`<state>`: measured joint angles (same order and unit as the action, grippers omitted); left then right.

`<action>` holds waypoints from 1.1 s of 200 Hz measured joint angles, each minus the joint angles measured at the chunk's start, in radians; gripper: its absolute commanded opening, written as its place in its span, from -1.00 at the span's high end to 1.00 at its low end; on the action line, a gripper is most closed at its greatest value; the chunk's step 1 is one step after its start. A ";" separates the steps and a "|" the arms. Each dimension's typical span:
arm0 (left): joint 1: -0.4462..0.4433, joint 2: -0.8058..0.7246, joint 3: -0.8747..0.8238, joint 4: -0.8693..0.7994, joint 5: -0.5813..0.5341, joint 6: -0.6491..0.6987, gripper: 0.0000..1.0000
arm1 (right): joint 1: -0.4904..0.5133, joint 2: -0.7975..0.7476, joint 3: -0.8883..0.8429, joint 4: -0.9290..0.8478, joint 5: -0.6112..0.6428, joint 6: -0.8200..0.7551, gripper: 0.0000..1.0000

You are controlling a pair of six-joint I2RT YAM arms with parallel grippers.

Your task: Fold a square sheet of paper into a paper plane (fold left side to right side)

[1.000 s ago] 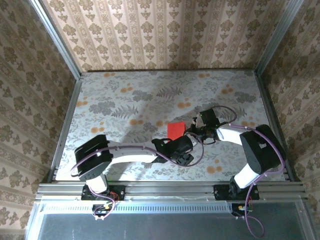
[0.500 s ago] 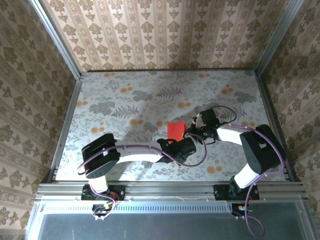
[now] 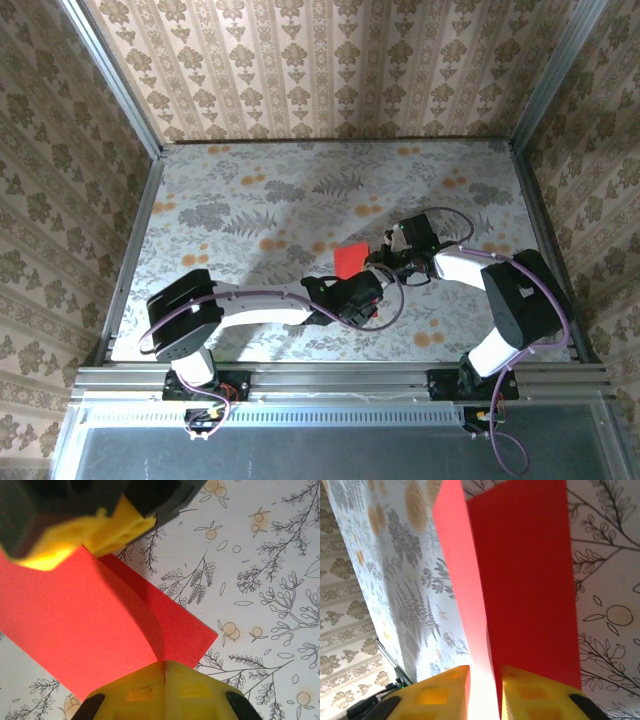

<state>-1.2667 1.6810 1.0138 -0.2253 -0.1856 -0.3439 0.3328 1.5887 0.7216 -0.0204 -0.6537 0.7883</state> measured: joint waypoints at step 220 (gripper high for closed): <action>0.296 -0.074 -0.235 0.389 0.542 -0.229 1.00 | 0.072 -0.097 -0.212 -0.005 0.029 -0.114 1.00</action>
<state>-0.9707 1.6070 0.7792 0.1635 0.3569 -0.5732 0.4053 1.4914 0.5091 -0.0257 -0.6250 0.6746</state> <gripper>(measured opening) 0.047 0.064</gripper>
